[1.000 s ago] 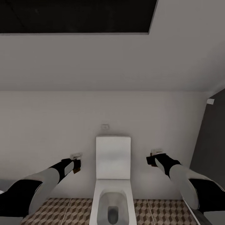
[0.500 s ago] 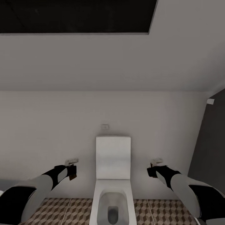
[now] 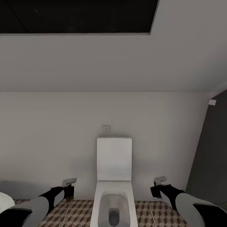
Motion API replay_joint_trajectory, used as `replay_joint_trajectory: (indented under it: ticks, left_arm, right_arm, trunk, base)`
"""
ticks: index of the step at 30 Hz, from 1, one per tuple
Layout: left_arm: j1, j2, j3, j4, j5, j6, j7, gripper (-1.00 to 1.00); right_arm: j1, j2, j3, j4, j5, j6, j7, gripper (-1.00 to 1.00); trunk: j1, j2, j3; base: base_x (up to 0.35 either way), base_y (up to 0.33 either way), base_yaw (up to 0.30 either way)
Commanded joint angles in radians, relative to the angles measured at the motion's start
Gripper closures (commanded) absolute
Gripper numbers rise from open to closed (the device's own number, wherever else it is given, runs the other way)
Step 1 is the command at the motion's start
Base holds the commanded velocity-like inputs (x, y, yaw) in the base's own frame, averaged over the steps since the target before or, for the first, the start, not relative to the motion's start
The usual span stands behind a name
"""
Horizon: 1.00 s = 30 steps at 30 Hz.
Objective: Take the four mousetraps from the cabinet in the bathroom and place them on the bathroom floor. Make sure all four end up on the same floor surface, and ensure that at least two of them are either under or directly next to the same bathroom sink.
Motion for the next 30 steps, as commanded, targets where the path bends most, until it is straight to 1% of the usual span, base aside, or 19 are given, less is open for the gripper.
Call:
replay_joint_trajectory:
  ticks: [1,4,7,15,30]
  left_arm:
    - [0.015,0.001,-0.008,-0.001,0.01,-0.005,-0.003,1.0]
    - [0.036,0.003,-0.008,0.0,0.011,-0.016,-0.006,1.0]
    - [0.045,0.002,-0.008,0.0,0.013,-0.022,-0.006,1.0]
    - [0.051,-0.002,-0.008,-0.001,0.022,-0.022,-0.001,1.0]
    - [0.051,-0.009,-0.006,0.0,0.023,-0.014,-0.001,1.0]
  right_arm:
    - [0.013,-0.001,-0.005,0.001,0.007,-0.007,0.006,1.0]
    - [0.03,-0.002,-0.006,0.001,0.004,-0.016,0.011,1.0]
    - [0.037,-0.003,-0.006,0.001,0.003,-0.019,0.017,1.0]
    - [0.042,-0.003,-0.007,0.002,-0.001,-0.007,0.016,1.0]
    - [0.043,-0.003,-0.009,0.003,-0.002,-0.005,0.016,1.0]
  trunk:
    - [0.0,-0.001,-0.001]
    - [0.0,-0.001,-0.001]
    - [0.0,-0.001,-0.001]
    - [0.0,-0.001,-0.001]
    - [0.0,-0.001,-0.001]
  base:
    - [0.0,0.0,0.0]
    - [0.0,0.0,0.0]
    - [0.0,0.0,0.0]
    - [0.0,0.0,0.0]
    - [0.0,0.0,0.0]
